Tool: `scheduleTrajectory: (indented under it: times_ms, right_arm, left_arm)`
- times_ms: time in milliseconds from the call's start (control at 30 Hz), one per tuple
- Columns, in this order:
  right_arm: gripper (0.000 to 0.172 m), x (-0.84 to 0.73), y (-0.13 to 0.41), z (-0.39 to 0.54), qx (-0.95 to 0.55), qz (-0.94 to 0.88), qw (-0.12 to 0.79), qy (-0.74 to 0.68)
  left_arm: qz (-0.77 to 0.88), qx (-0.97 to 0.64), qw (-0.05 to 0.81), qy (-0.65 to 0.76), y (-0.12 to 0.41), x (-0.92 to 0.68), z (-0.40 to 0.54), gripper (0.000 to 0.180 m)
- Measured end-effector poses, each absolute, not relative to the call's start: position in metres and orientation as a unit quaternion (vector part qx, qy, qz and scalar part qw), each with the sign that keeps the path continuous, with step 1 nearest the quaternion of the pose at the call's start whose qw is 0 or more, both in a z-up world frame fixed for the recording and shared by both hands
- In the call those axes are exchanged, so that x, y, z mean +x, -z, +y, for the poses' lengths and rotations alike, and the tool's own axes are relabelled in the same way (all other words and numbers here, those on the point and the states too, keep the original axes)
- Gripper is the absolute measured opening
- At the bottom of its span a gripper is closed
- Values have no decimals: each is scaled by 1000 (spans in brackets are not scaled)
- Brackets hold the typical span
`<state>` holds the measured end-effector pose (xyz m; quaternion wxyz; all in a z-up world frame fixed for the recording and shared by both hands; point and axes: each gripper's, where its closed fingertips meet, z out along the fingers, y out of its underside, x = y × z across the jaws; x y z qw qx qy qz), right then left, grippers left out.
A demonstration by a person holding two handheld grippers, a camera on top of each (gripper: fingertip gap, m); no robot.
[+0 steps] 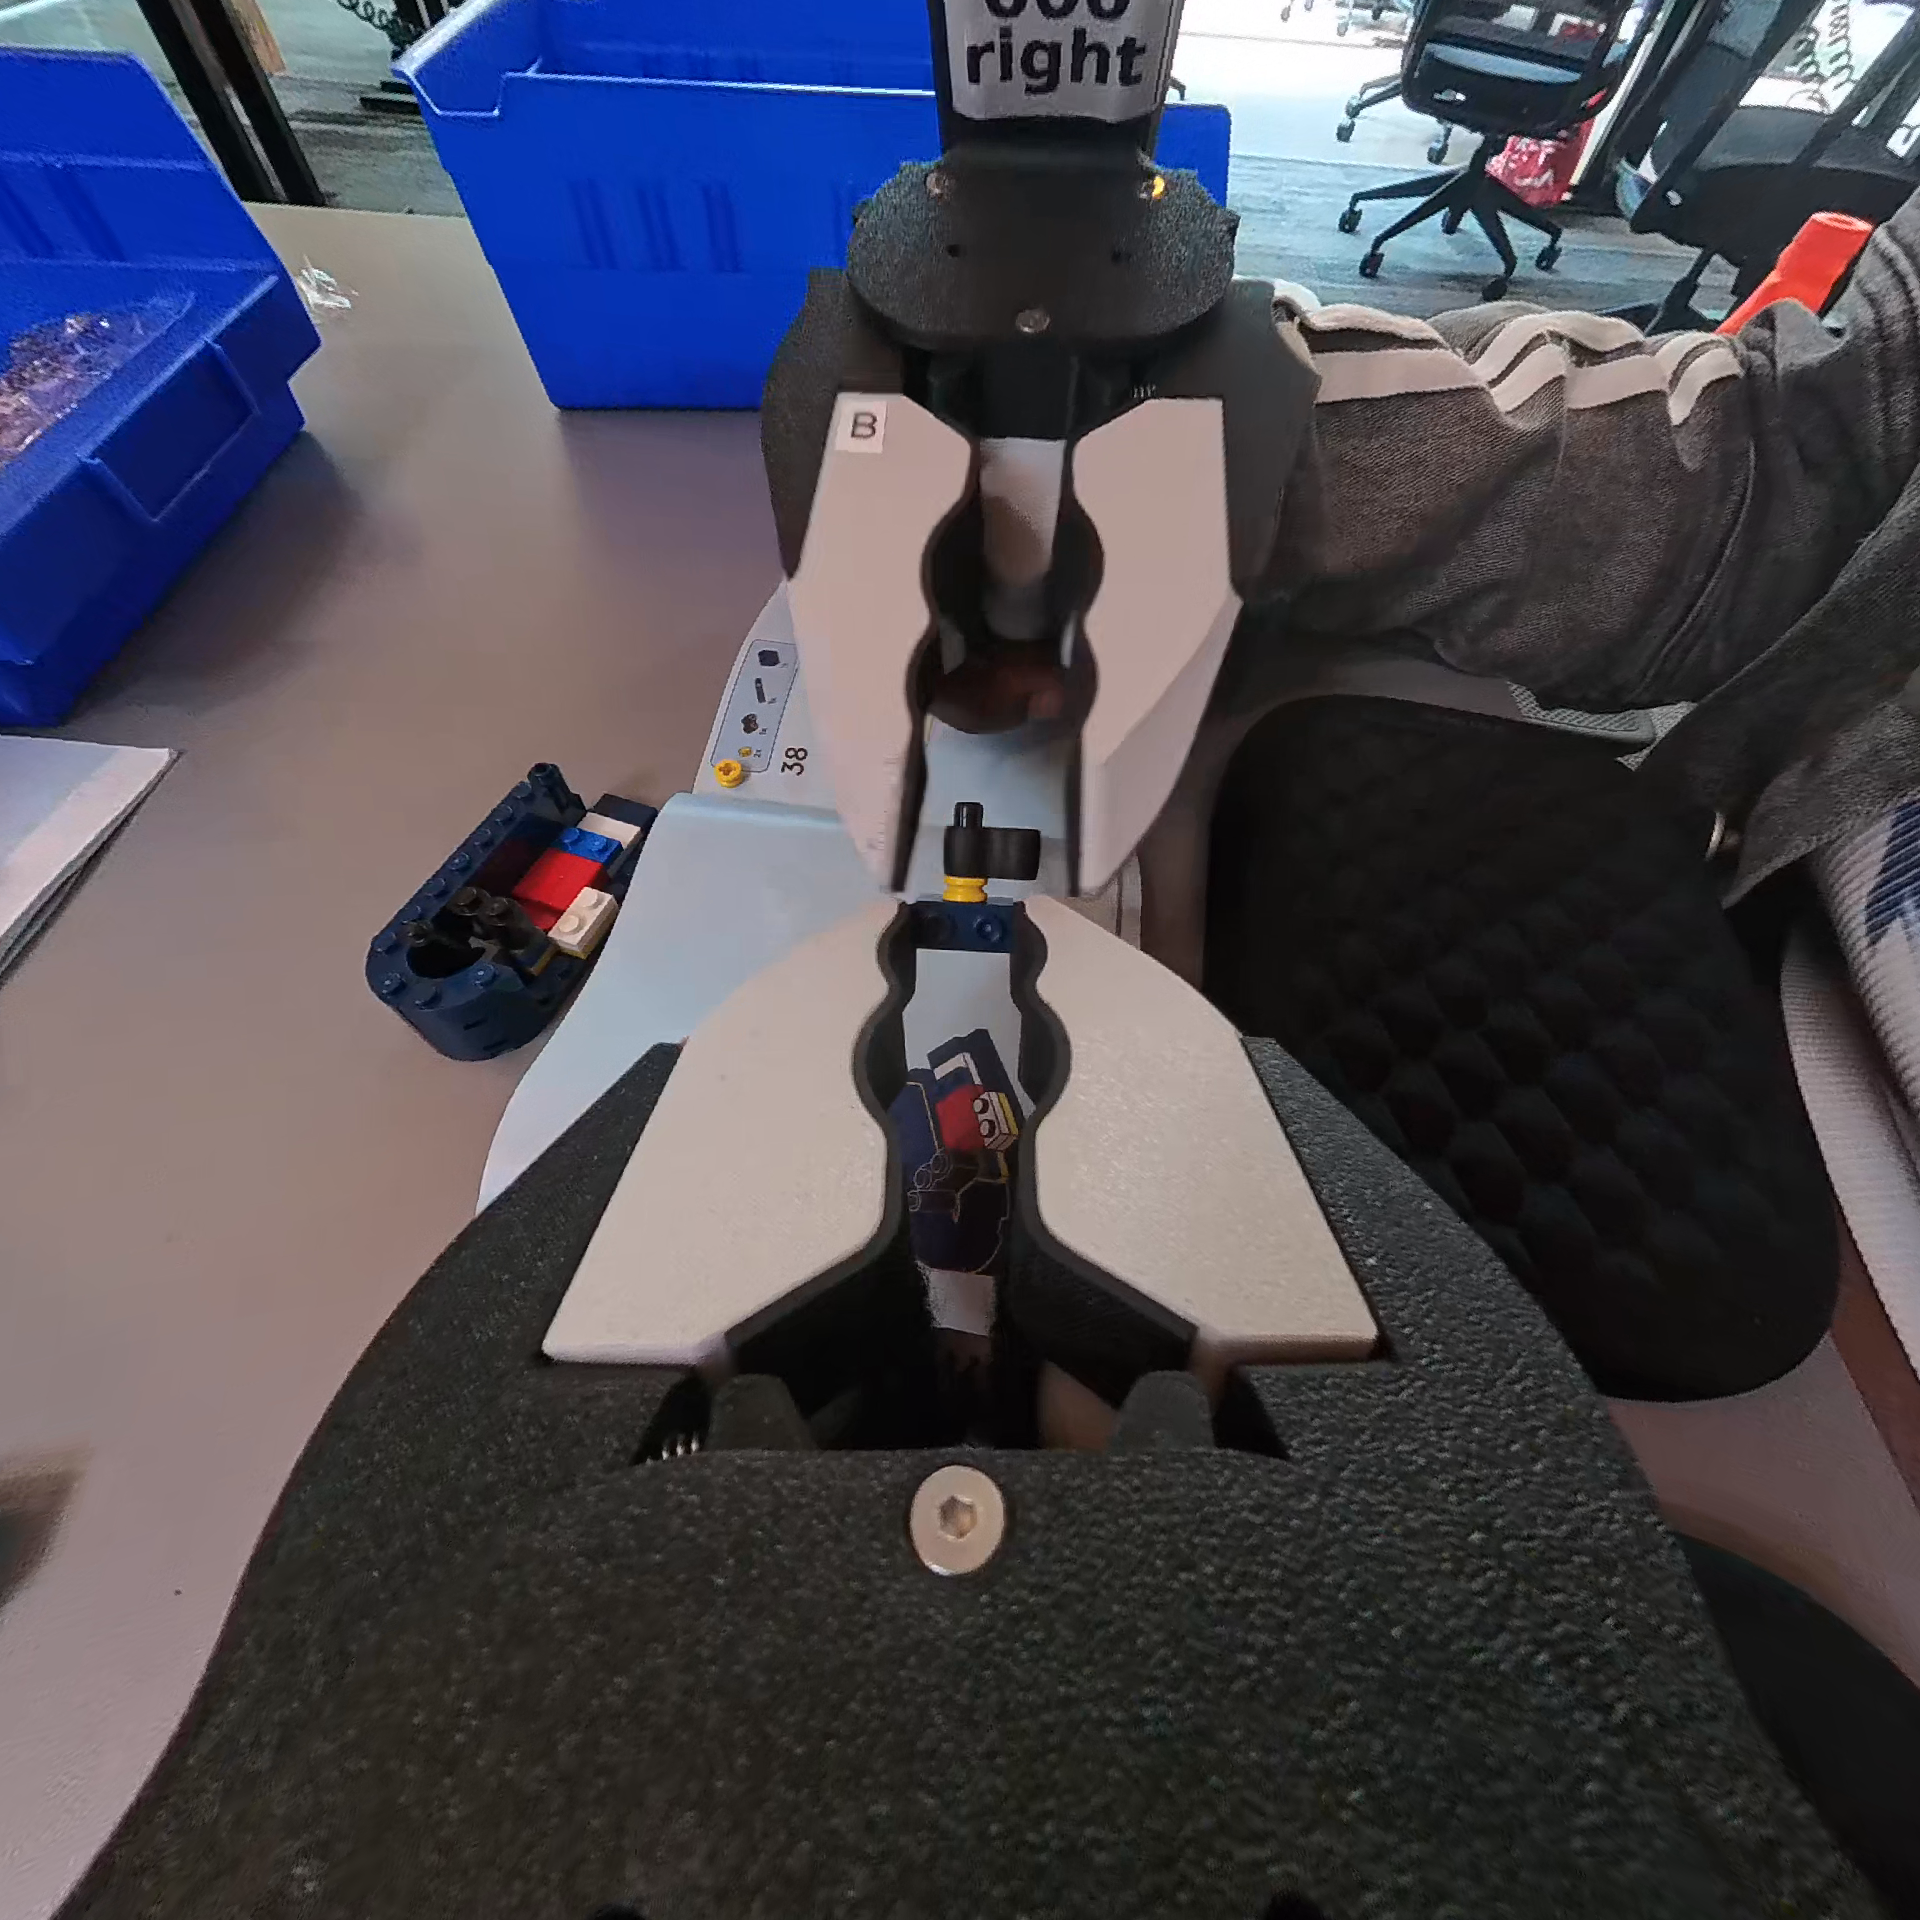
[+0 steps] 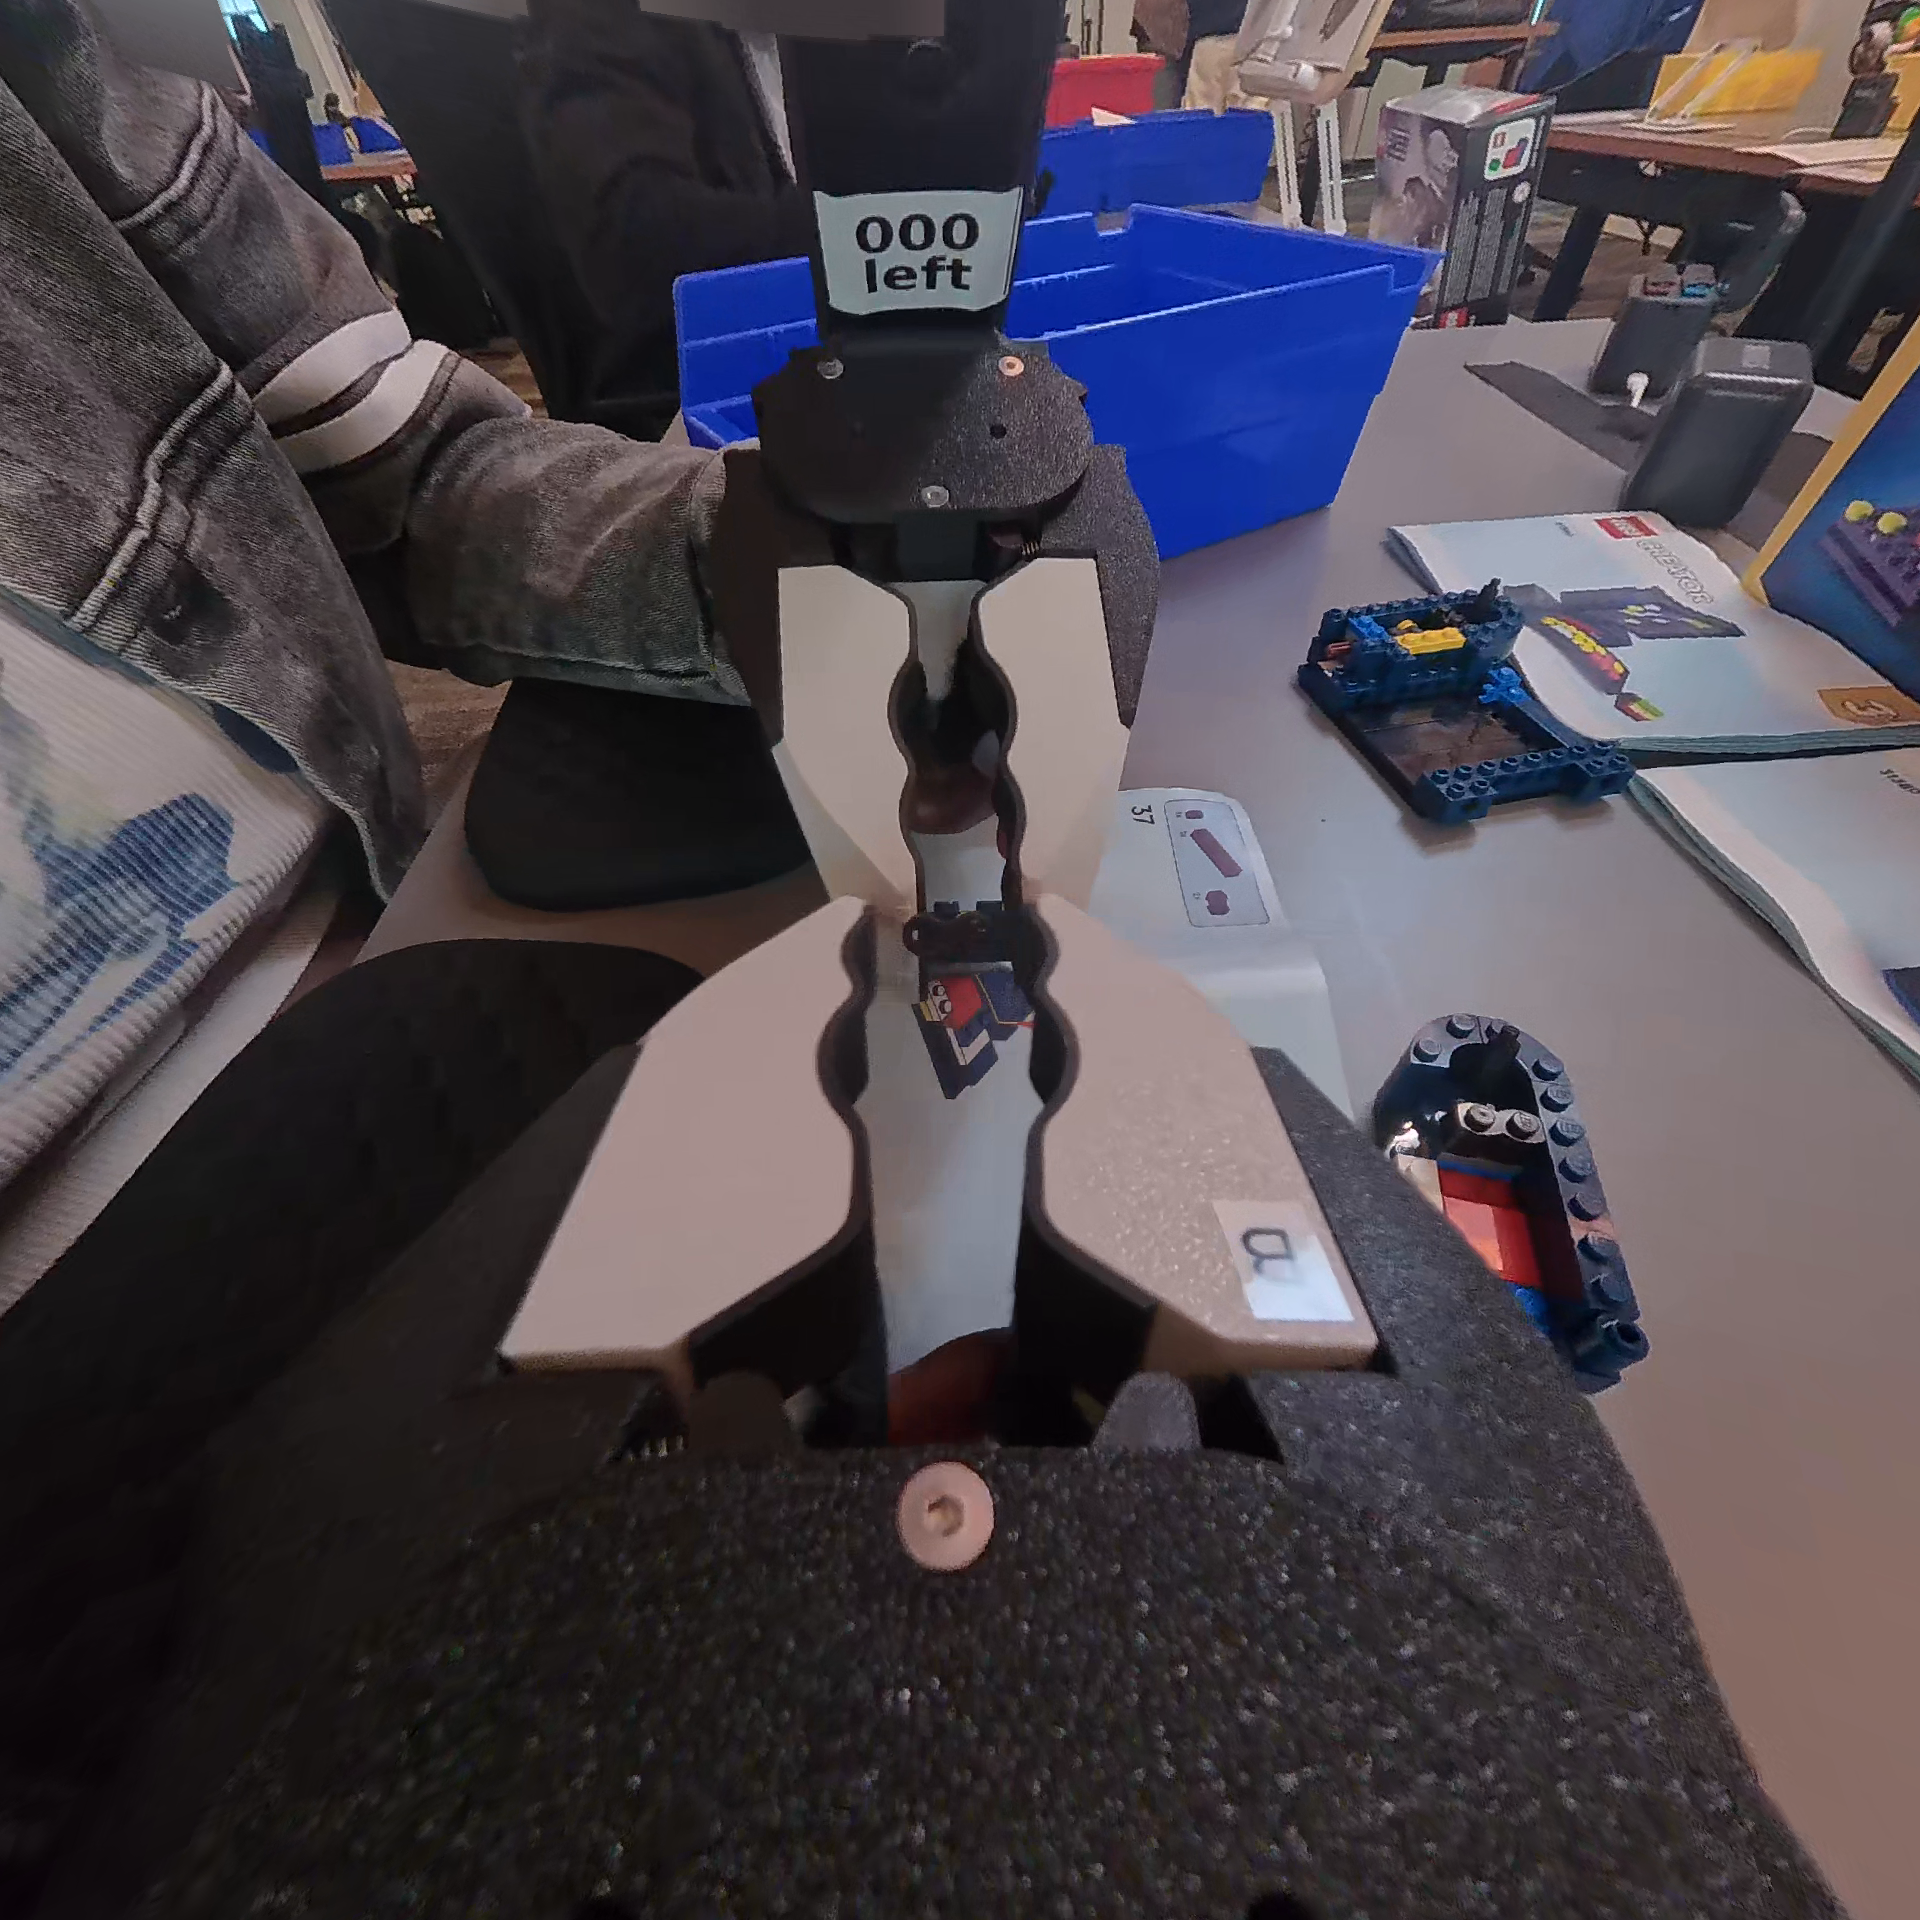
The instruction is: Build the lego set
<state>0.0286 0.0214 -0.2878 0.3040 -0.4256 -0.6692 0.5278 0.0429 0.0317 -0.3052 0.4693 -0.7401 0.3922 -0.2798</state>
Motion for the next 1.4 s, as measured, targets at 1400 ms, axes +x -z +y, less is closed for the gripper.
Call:
scheduleTrajectory:
  times_ms: [1400]
  right_arm:
    - [34, 53, 207, 43, -377, -489, 303, -726]
  left_arm:
    - [298, -637, 614, 358, 235, 38, 35, 16]
